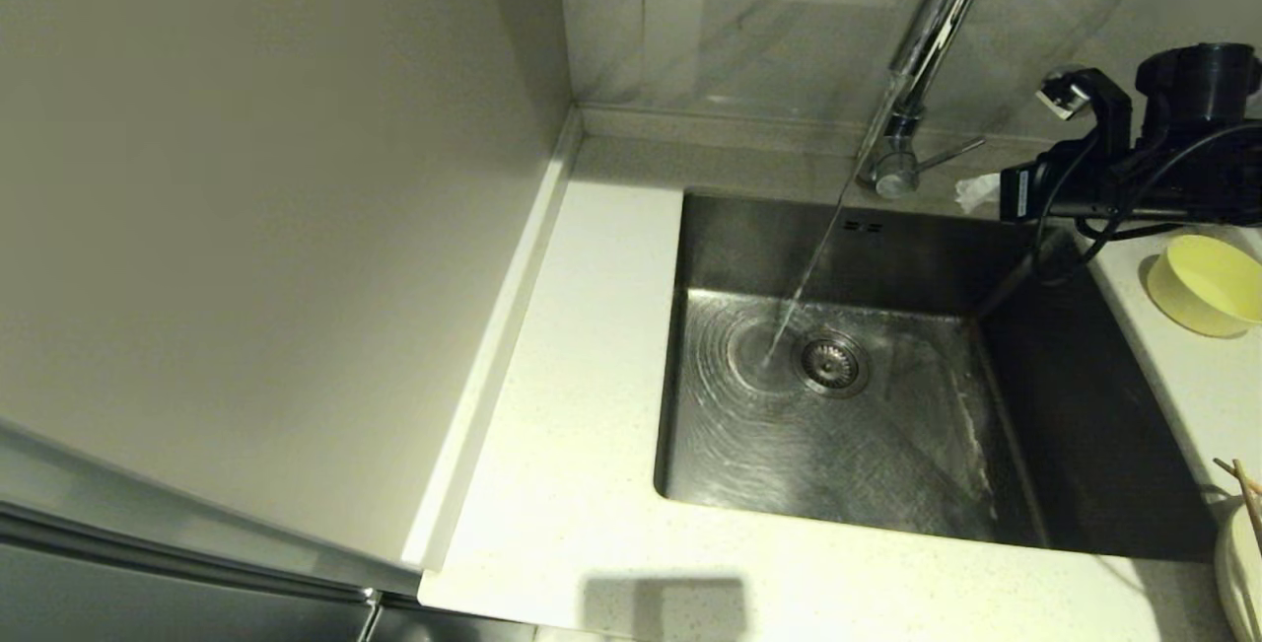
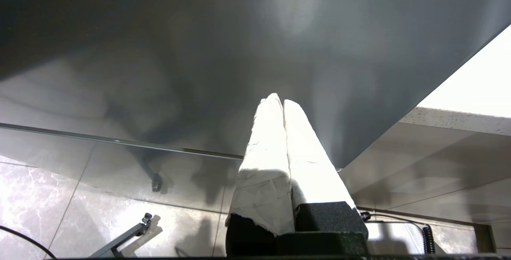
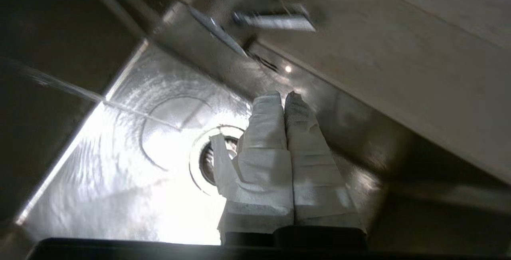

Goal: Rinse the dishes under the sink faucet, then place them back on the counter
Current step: Turn off the faucet

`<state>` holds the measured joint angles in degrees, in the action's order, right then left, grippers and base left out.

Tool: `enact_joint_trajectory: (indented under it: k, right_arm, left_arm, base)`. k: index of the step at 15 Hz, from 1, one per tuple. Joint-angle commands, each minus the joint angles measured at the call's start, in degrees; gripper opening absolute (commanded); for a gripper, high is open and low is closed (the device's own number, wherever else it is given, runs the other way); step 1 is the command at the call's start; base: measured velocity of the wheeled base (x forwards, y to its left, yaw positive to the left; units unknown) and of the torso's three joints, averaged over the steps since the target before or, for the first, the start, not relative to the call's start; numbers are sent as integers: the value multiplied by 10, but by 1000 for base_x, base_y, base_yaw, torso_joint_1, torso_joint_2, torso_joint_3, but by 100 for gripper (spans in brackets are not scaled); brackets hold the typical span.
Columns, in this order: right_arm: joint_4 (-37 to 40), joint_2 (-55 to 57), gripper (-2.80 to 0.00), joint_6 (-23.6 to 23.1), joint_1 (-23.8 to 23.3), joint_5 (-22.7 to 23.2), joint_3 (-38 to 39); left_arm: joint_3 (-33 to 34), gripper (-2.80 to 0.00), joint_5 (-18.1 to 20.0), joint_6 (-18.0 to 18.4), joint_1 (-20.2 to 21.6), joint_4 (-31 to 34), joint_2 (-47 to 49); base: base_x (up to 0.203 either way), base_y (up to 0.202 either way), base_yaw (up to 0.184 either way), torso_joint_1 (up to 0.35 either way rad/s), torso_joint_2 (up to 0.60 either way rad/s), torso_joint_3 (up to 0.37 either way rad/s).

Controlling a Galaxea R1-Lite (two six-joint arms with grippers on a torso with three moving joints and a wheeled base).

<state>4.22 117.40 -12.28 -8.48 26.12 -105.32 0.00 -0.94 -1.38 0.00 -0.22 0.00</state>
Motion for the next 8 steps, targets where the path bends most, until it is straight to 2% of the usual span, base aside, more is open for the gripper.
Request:
enact_joint_trajectory:
  k: [1,4,8]
  right_arm:
    - [0,36,-280,22,10,2,-38]
    - [-5,58,-280,50,23,2,-79]
    - [-72,78,-280,63,32,0,-80]
  left_arm:
    - [0,-280,0,0,0,0,-1]
    - [0,-280,0,0,0,0,-1]
    - [0,-280,0,0,0,0,-1]
  base:
    - [0,0,0,0,0,0]
    - [0,0,0,0,0,0]
    - [0,0,0,0,0,0]
